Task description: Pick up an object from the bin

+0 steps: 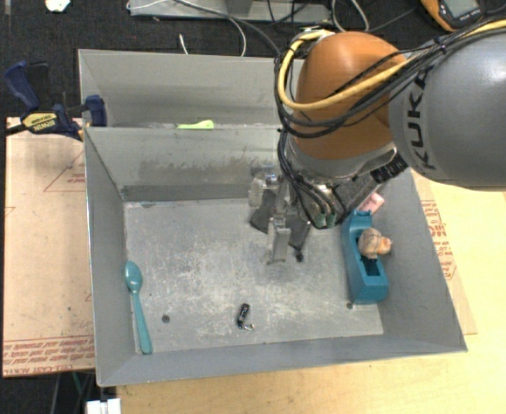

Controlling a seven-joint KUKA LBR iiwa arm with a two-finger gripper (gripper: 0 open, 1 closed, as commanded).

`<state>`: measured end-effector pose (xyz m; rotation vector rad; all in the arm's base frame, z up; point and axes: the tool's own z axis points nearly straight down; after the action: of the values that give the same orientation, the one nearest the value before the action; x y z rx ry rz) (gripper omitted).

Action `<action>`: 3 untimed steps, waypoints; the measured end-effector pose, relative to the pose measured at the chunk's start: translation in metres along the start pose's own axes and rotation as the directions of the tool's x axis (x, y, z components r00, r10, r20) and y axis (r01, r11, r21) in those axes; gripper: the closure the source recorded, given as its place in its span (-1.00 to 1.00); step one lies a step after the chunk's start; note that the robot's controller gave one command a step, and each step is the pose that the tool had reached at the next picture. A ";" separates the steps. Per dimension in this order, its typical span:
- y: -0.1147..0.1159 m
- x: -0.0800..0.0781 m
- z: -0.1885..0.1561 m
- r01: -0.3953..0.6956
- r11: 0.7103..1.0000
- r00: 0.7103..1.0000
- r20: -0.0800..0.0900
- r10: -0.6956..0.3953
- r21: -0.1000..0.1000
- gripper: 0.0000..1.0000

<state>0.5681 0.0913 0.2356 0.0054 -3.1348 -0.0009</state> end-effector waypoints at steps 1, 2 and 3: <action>-0.001 -0.001 -0.005 -0.002 1.000 1.000 0.008 0.002 -0.001 -1.00; -0.055 -0.077 0.051 0.062 0.998 0.998 0.017 -0.062 -0.001 -1.00; -0.067 -0.065 0.057 -0.036 0.999 0.999 0.013 0.036 -0.006 -1.00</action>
Offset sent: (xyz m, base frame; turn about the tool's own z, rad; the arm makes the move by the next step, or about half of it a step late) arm 0.0767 -0.0571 -0.0572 -0.0648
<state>0.6334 0.0250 0.1782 -0.0506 -3.1478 -0.0090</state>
